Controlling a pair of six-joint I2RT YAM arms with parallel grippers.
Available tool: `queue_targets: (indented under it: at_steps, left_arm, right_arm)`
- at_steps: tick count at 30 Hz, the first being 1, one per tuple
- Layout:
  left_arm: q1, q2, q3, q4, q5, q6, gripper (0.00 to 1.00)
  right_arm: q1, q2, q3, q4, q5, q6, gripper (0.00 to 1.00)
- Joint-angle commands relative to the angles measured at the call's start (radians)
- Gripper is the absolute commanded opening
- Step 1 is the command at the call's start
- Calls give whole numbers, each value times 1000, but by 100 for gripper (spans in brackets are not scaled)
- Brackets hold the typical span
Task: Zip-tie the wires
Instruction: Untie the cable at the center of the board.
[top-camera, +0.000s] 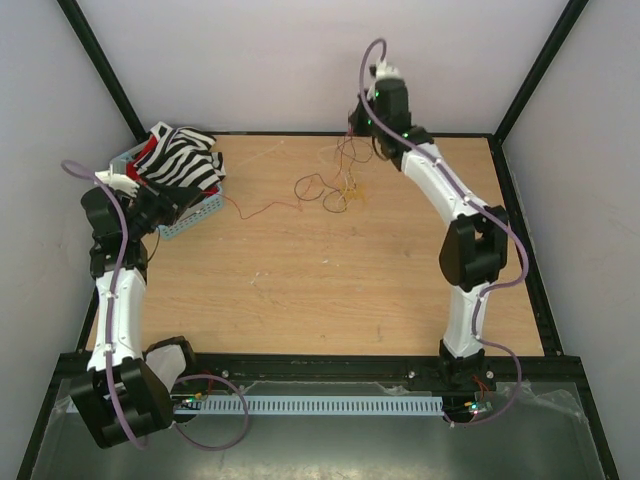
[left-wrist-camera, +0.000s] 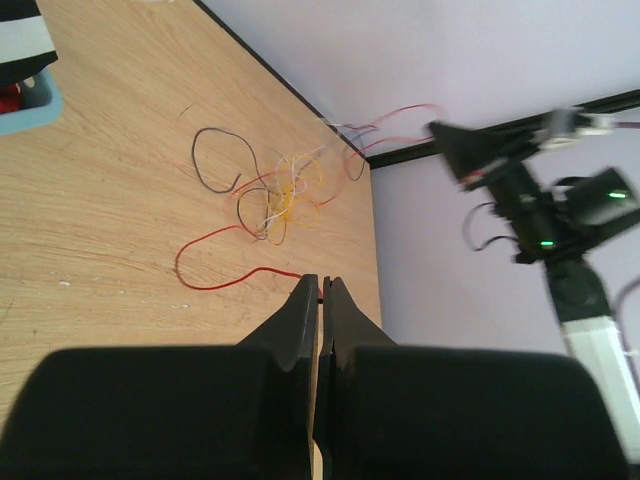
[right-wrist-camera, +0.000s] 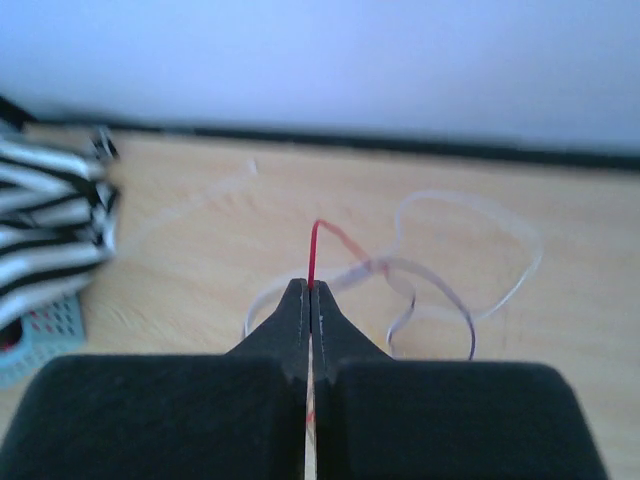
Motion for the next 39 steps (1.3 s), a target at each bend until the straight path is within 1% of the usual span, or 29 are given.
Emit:
queue_targets:
  at_steps: [1,5,8,11,14,17,19,22,24,27,30,34,37,39]
  left_arm:
    - [5,19,-14,11,9,16,0]
    - [5,27,-12,12,13,20,0]
    - [5,37,-10,12,15,19,0]
    - [5,51,-5,12,16,18,0]
    - [5,63,-1,14,18,17,0]
    - [4,69,-1,16,19,13,0]
    - [1,70,-6,18,19,14,0]
    - [-9,72,-19,19,18,15,0]
    - [-19,76,-24,21,19,15,0]
    - [-44,87,-27,22,18,17,0]
    - [-84,100,-27,23,2,25,0]
    - [-140,116,-33,26,-25,30,0]
    - [-150,128,-32,31,-28,28,0]
    - [-148,125,-30,33,-30,26,0]
  right_arm:
    - [-15,-68,216,-91,68,-140,0]
    - [-25,-63,356,-95,116,-190,0]
    - [-27,-69,424,-94,143,-228,0]
    - [-30,-81,444,-97,194,-274,0]
    - [-31,-95,428,-101,197,-315,0]
    - [-31,-110,349,-113,201,-339,0]
    - [-31,-107,267,-150,203,-346,0]
    - [-31,-113,71,-164,205,-301,0]
    - [-31,-98,-46,-164,169,-266,0]
    - [-30,-64,-155,-164,158,-235,0]
    - [-29,-46,-198,-170,225,-233,0]
    - [-30,-42,-198,-225,386,-260,0]
    - [-34,-56,-176,-274,492,-284,0]
    - [-37,-88,-170,-290,523,-293,0]
